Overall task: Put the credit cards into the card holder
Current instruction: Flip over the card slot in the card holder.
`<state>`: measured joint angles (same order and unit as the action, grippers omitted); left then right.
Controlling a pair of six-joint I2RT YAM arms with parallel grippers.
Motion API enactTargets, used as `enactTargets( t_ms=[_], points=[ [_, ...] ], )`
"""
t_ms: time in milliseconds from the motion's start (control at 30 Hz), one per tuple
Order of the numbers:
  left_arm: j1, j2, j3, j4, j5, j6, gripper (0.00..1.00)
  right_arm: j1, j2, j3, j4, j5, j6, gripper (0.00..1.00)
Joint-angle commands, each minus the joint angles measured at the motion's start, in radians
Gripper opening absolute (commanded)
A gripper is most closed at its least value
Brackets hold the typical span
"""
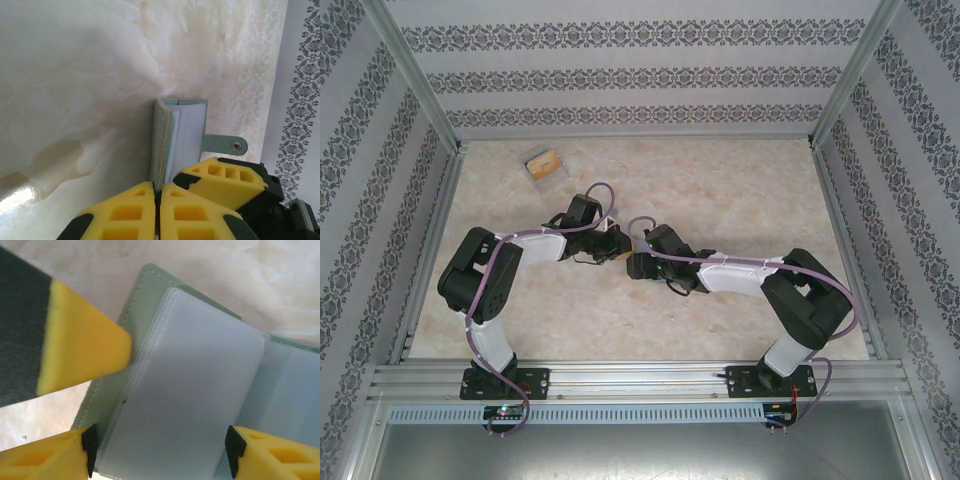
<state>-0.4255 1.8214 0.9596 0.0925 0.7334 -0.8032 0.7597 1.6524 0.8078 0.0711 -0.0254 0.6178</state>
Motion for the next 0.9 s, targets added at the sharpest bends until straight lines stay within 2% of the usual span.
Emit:
enactTargets(
  t_ms=[0,167,233,500,667,867],
  points=[
    [0.000,0.021,-0.004,0.047,0.036,-0.015,0.09,-0.015,0.022,0.006,0.023,-0.019,0.018,0.70],
    [0.000,0.033,-0.005,0.081,0.052,-0.040,0.03,-0.017,0.048,0.006,0.025,-0.016,0.025,0.70],
    [-0.001,0.035,-0.003,0.077,0.050,-0.034,0.03,-0.016,0.048,-0.002,0.041,-0.021,0.027,0.70],
    [0.000,0.046,0.007,0.045,0.044,-0.012,0.18,-0.035,-0.005,-0.033,0.079,-0.039,0.007,0.66],
    [-0.001,0.067,0.017,0.036,0.032,-0.001,0.23,-0.062,-0.007,-0.051,0.089,-0.059,0.013,0.60],
    [0.000,0.101,0.026,0.036,0.032,0.008,0.25,-0.070,-0.032,-0.087,0.131,-0.069,0.015,0.59]
  ],
)
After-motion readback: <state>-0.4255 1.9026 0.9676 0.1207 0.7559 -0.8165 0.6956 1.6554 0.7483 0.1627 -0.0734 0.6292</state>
